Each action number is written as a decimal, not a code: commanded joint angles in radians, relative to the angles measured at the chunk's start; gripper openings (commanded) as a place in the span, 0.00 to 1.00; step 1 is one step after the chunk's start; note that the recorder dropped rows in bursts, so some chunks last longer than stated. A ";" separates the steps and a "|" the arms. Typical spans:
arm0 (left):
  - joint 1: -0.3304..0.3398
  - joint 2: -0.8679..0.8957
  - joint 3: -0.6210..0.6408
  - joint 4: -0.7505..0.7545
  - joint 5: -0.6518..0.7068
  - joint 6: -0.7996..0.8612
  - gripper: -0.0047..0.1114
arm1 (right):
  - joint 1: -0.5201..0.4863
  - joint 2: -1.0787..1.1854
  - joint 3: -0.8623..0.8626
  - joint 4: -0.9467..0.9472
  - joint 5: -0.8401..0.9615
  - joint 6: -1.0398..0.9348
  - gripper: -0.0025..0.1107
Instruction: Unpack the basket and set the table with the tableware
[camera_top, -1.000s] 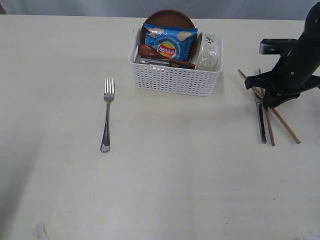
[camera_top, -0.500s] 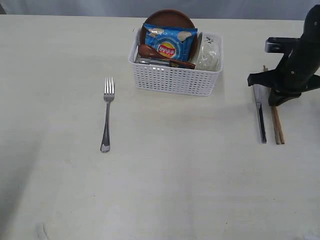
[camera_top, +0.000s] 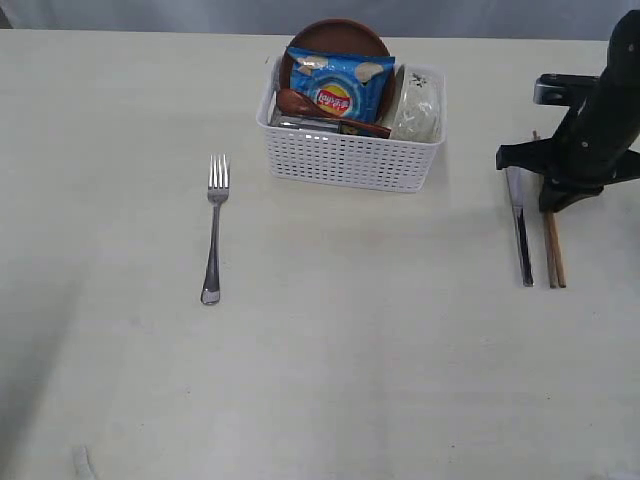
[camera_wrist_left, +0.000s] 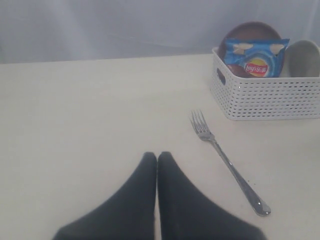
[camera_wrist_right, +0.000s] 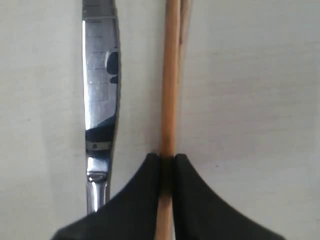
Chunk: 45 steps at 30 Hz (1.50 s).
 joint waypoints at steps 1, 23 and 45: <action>-0.006 -0.003 0.003 0.000 -0.002 0.001 0.04 | -0.001 -0.008 -0.009 0.003 0.011 0.007 0.27; -0.006 -0.003 0.003 0.000 -0.002 0.001 0.04 | 0.108 -0.070 -0.012 0.117 0.065 -0.022 0.40; -0.006 -0.003 0.003 0.000 -0.002 0.001 0.04 | 0.104 0.064 -0.008 0.064 0.085 -0.026 0.40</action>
